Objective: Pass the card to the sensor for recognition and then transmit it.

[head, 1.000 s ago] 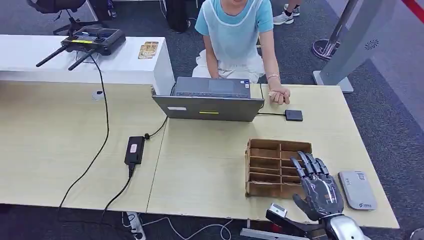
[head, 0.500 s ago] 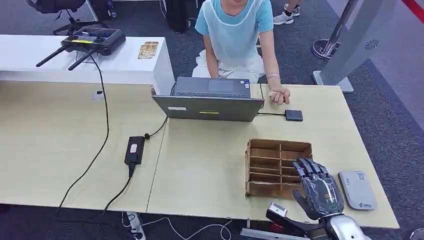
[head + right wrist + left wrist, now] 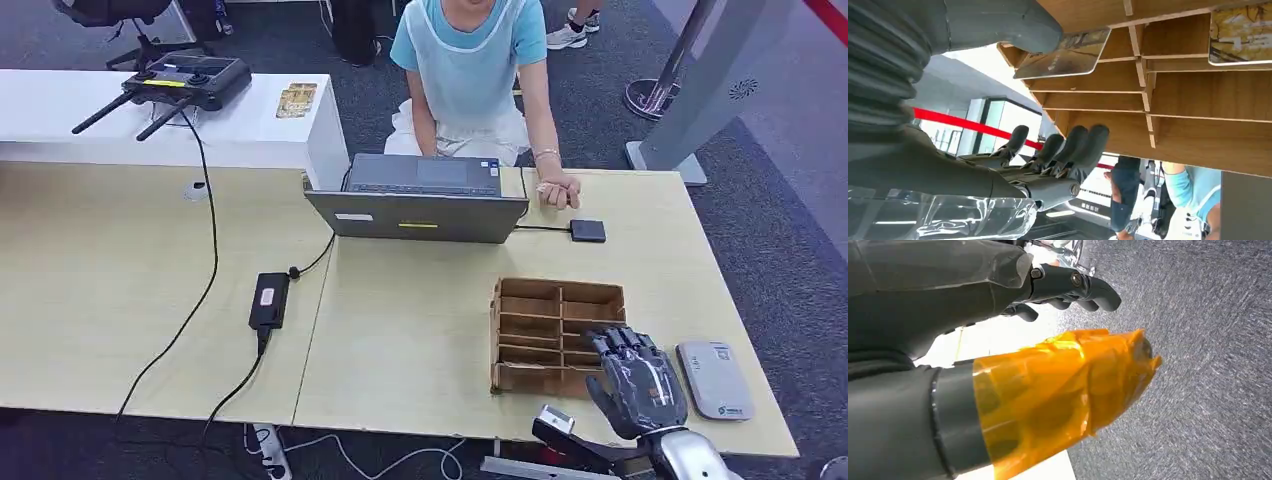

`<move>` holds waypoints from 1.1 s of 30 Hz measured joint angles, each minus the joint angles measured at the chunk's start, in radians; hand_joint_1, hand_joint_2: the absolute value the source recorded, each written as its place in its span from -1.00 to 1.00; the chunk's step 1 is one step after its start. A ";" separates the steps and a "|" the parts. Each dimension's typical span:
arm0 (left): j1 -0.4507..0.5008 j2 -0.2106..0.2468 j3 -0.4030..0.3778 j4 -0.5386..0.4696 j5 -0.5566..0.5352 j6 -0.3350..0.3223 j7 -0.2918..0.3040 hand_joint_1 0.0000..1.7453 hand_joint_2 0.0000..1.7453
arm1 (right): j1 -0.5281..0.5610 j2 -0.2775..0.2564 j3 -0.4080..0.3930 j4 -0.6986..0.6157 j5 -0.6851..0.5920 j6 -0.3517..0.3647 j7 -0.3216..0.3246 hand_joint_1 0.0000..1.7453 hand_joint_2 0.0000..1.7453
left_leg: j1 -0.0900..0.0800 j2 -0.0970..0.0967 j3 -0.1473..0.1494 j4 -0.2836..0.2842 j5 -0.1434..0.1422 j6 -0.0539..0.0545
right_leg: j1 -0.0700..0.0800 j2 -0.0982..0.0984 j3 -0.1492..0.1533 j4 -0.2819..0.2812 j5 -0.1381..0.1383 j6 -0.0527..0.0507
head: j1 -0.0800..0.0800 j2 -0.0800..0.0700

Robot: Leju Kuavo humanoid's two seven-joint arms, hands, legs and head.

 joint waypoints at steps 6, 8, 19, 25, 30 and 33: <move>0.000 0.000 0.000 0.000 -0.002 0.000 0.000 -1.00 -1.00 | 0.000 0.000 0.000 0.007 0.000 0.001 0.000 0.26 1.00 | 0.000 0.000 0.000 0.000 0.000 0.000 | 0.000 0.000 0.000 0.000 0.000 0.000 | 0.000 0.000; 0.000 0.000 0.000 0.000 -0.003 -0.001 0.000 -1.00 -1.00 | 0.000 0.000 0.000 0.010 0.000 0.001 0.000 -0.06 1.00 | 0.000 0.000 0.000 0.000 0.000 0.000 | 0.000 0.000 0.000 0.000 0.000 0.000 | 0.000 0.000; 0.000 0.000 0.000 0.000 -0.006 -0.005 0.003 -1.00 -1.00 | -0.001 0.005 0.000 0.029 0.000 0.002 -0.003 -0.36 1.00 | 0.000 0.000 0.000 0.000 0.000 0.000 | 0.000 0.000 0.000 0.000 0.000 0.000 | 0.000 0.000; 0.000 0.000 0.000 0.000 -0.006 -0.005 0.003 -1.00 -1.00 | 0.000 0.005 0.001 0.031 0.000 0.007 -0.003 -0.32 1.00 | 0.000 0.000 0.000 0.000 0.000 0.000 | 0.000 0.000 0.000 0.000 0.000 0.000 | 0.000 0.000; 0.000 0.000 0.000 0.000 -0.006 -0.004 0.003 -1.00 -1.00 | -0.001 0.005 0.001 0.031 0.000 0.008 -0.004 0.00 1.00 | 0.000 0.000 0.000 0.000 0.000 0.000 | 0.000 0.000 0.000 0.000 0.000 0.000 | 0.000 0.000; 0.000 0.000 0.000 0.000 -0.006 -0.004 0.003 -1.00 -1.00 | -0.001 0.005 0.001 0.031 0.000 0.008 -0.005 0.48 1.00 | 0.000 0.000 0.000 0.000 0.000 0.000 | 0.000 0.000 0.000 0.000 0.000 0.000 | 0.000 0.000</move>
